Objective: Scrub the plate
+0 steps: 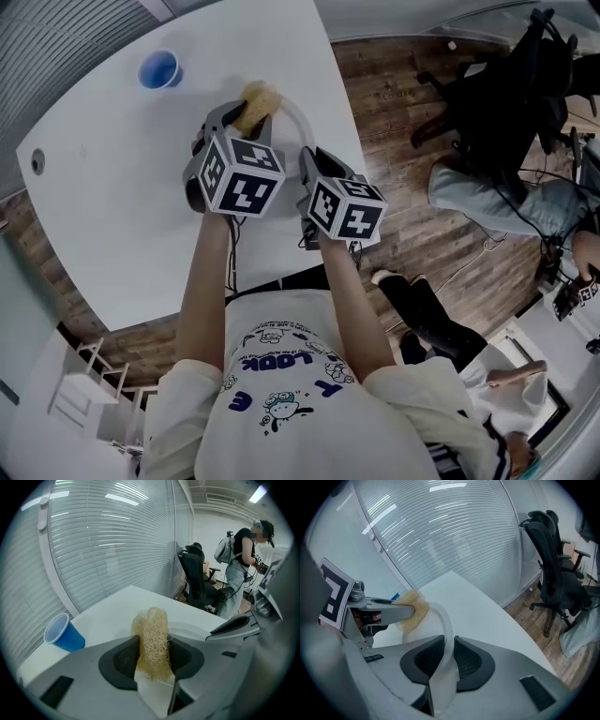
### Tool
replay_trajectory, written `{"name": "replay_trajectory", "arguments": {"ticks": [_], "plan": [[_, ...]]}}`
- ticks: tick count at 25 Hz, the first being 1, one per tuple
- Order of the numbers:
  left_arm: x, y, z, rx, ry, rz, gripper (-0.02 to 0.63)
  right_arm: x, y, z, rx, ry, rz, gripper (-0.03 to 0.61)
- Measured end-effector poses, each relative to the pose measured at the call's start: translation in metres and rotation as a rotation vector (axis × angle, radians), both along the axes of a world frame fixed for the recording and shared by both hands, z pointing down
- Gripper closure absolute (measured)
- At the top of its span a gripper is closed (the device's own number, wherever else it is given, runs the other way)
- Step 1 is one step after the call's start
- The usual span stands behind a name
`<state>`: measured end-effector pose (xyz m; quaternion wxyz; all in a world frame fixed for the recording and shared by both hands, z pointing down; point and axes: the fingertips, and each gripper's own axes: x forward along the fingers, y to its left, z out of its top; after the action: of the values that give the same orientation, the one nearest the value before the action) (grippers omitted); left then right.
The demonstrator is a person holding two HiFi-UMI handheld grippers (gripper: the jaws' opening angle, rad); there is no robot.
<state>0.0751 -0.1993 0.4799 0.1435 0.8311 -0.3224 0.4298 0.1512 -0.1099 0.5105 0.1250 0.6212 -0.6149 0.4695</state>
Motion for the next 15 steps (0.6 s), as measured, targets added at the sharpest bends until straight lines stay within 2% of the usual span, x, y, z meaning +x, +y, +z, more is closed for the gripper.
{"name": "replay_trajectory", "arguments": {"ticks": [15], "plan": [[-0.022,0.015,-0.004,-0.04,0.04,-0.012,0.434,0.001,-0.003,0.0,-0.007,-0.002,0.037,0.518]]}}
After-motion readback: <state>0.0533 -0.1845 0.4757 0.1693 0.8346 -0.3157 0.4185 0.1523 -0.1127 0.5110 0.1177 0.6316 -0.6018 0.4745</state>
